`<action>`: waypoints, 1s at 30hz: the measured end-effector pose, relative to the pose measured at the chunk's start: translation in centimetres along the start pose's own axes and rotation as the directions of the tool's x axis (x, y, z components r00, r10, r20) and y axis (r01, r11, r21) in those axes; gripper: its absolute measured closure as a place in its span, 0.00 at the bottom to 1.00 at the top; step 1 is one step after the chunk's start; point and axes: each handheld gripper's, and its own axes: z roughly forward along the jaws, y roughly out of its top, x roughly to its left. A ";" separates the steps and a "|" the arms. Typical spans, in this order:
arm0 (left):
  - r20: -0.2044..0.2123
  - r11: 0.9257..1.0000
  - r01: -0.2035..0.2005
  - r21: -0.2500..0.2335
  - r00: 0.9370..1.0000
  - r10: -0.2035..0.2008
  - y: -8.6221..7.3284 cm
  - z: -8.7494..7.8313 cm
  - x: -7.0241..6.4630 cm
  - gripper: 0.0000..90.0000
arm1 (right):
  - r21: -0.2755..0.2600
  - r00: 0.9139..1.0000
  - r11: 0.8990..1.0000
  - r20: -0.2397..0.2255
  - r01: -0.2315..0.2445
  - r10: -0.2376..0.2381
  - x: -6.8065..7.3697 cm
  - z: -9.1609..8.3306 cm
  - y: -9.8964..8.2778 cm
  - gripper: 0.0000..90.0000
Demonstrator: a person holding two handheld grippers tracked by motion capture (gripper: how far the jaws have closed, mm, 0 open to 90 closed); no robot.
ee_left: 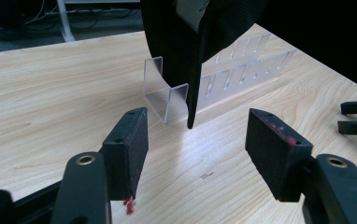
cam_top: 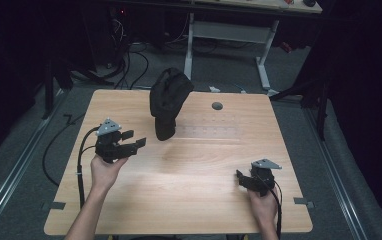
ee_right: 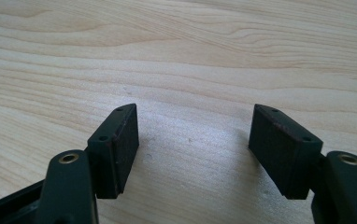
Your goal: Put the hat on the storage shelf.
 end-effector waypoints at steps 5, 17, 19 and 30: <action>-0.007 1.000 0.000 -0.003 1.000 0.000 -0.5 -0.5 0.0 0.43 | 0.000 1.000 1.000 -0.001 0.000 0.000 0.0 0.0 0.0 0.37; -0.016 1.000 0.020 -0.004 1.000 -0.020 -2.2 -1.6 0.0 0.43 | 0.000 1.000 1.000 0.000 -0.001 0.001 0.0 0.0 0.0 0.37; -0.016 1.000 0.023 -0.005 1.000 -0.023 -2.4 -1.6 0.0 0.43 | 0.001 1.000 1.000 0.000 -0.002 0.002 0.0 0.0 0.0 0.37; -0.021 0.999 0.043 -0.005 0.999 -0.043 -4.0 -2.0 -0.1 0.43 | 0.001 1.000 1.000 0.000 -0.003 0.003 0.0 0.0 0.0 0.37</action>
